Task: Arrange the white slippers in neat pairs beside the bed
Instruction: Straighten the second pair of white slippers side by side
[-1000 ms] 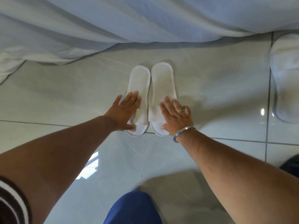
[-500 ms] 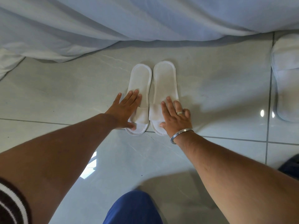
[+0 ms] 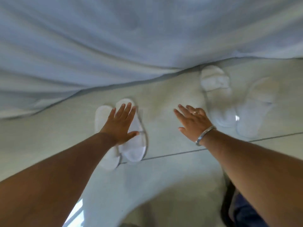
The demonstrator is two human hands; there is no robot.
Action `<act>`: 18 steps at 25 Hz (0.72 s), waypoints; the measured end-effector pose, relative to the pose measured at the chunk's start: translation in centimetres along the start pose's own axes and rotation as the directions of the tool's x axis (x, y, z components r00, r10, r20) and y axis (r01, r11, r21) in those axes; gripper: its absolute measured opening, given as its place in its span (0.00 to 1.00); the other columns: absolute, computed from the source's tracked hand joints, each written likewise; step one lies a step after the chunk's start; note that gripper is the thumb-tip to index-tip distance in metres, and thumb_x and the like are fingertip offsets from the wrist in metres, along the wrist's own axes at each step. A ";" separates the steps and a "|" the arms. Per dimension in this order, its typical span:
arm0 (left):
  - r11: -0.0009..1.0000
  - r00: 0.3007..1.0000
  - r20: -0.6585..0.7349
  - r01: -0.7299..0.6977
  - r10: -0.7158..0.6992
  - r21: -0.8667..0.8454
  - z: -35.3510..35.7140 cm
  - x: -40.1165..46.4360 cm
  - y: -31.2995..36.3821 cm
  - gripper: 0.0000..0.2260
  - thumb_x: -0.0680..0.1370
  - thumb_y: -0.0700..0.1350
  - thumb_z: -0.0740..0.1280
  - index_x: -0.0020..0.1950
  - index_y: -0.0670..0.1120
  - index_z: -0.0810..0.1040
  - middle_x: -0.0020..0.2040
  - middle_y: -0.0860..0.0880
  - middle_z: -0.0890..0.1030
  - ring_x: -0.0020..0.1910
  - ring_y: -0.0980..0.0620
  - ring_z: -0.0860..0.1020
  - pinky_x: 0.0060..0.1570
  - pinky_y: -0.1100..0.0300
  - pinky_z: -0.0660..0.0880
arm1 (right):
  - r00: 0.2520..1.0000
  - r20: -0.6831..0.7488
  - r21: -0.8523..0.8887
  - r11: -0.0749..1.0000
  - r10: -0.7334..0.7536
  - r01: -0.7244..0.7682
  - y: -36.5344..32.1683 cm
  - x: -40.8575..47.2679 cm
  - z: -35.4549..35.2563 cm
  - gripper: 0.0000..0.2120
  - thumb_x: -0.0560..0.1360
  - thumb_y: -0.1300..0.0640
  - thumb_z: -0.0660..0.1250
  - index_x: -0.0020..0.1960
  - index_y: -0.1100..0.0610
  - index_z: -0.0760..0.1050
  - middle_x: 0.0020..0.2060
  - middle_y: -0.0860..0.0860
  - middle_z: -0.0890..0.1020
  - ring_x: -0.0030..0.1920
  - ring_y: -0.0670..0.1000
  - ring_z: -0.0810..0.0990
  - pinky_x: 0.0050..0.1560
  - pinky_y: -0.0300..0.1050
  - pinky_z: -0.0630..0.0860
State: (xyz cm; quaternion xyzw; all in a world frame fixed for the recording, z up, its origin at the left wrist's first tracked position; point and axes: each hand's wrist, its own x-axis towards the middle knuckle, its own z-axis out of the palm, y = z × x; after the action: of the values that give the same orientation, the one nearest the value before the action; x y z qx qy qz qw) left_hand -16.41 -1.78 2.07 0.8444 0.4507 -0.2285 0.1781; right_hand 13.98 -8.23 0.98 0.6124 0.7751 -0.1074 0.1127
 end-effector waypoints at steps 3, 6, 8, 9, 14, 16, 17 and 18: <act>0.996 0.989 -0.117 -0.085 0.089 0.040 -4.0 9.7 9.9 0.38 0.80 0.63 0.54 0.79 0.46 0.37 0.81 0.44 0.38 0.79 0.44 0.38 0.76 0.43 0.41 | 0.984 0.135 -0.153 0.984 0.117 -0.096 14.5 -5.9 -0.4 0.38 0.69 0.43 0.69 0.73 0.55 0.62 0.74 0.57 0.62 0.71 0.61 0.64 0.66 0.59 0.61; 0.980 0.976 -0.091 -0.193 0.196 0.037 -5.1 16.6 20.5 0.35 0.81 0.60 0.53 0.80 0.47 0.39 0.81 0.46 0.39 0.79 0.45 0.40 0.77 0.44 0.42 | 0.952 0.188 -0.184 0.960 0.243 -0.209 24.0 -11.6 2.1 0.41 0.61 0.42 0.75 0.68 0.59 0.69 0.70 0.61 0.69 0.65 0.65 0.71 0.60 0.62 0.69; 0.964 0.966 -0.028 -0.254 0.257 0.082 -4.9 19.3 25.1 0.34 0.82 0.60 0.52 0.80 0.49 0.39 0.81 0.47 0.39 0.79 0.46 0.40 0.77 0.44 0.42 | 0.935 0.194 -0.044 0.954 0.298 -0.295 25.6 -13.1 4.7 0.40 0.62 0.42 0.71 0.68 0.60 0.69 0.70 0.63 0.68 0.65 0.65 0.71 0.59 0.61 0.71; 0.956 0.963 0.004 -0.270 0.271 0.113 -4.6 20.1 26.1 0.33 0.82 0.60 0.52 0.80 0.50 0.40 0.81 0.48 0.38 0.79 0.47 0.40 0.77 0.45 0.42 | 0.929 0.192 0.032 0.944 0.317 -0.329 25.4 -13.1 5.9 0.40 0.63 0.40 0.67 0.70 0.60 0.67 0.71 0.63 0.65 0.67 0.64 0.69 0.61 0.60 0.69; 0.945 0.940 -0.143 -0.286 0.309 0.161 -1.9 22.1 26.4 0.33 0.78 0.63 0.54 0.80 0.49 0.55 0.81 0.42 0.51 0.78 0.41 0.53 0.73 0.40 0.55 | 0.905 0.192 0.072 0.914 0.380 -0.400 26.6 -14.2 10.1 0.41 0.70 0.33 0.50 0.76 0.54 0.49 0.77 0.53 0.49 0.74 0.57 0.55 0.71 0.59 0.52; 0.946 0.916 -0.260 -0.264 0.307 0.189 -1.2 22.4 27.3 0.33 0.77 0.64 0.58 0.76 0.46 0.65 0.77 0.38 0.63 0.72 0.36 0.66 0.65 0.38 0.65 | 0.891 0.171 0.005 0.904 0.420 -0.427 28.5 -14.8 10.5 0.42 0.71 0.32 0.54 0.76 0.54 0.48 0.77 0.52 0.50 0.73 0.58 0.58 0.68 0.60 0.55; 0.957 0.927 -0.267 -0.218 0.264 0.190 -1.2 22.8 28.4 0.33 0.76 0.64 0.61 0.75 0.46 0.67 0.75 0.37 0.66 0.69 0.35 0.69 0.61 0.38 0.68 | 0.881 0.158 -0.015 0.893 0.446 -0.450 29.4 -14.8 10.5 0.43 0.70 0.32 0.55 0.76 0.54 0.49 0.77 0.53 0.53 0.70 0.59 0.62 0.65 0.59 0.60; 0.971 0.946 -0.254 -0.160 0.202 0.179 -1.6 23.2 29.8 0.34 0.75 0.65 0.62 0.75 0.46 0.67 0.74 0.37 0.67 0.66 0.35 0.71 0.59 0.39 0.68 | 0.869 0.142 -0.031 0.879 0.475 -0.475 30.1 -14.6 10.4 0.43 0.69 0.31 0.56 0.76 0.55 0.51 0.76 0.53 0.56 0.67 0.59 0.65 0.61 0.58 0.63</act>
State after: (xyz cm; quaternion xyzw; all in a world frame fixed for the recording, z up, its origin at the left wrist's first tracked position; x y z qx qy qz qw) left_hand 20.38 -0.98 -6.42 0.9168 0.3718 -0.1282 0.0686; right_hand 47.01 -18.13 -5.33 0.7749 0.5902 -0.1224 0.1903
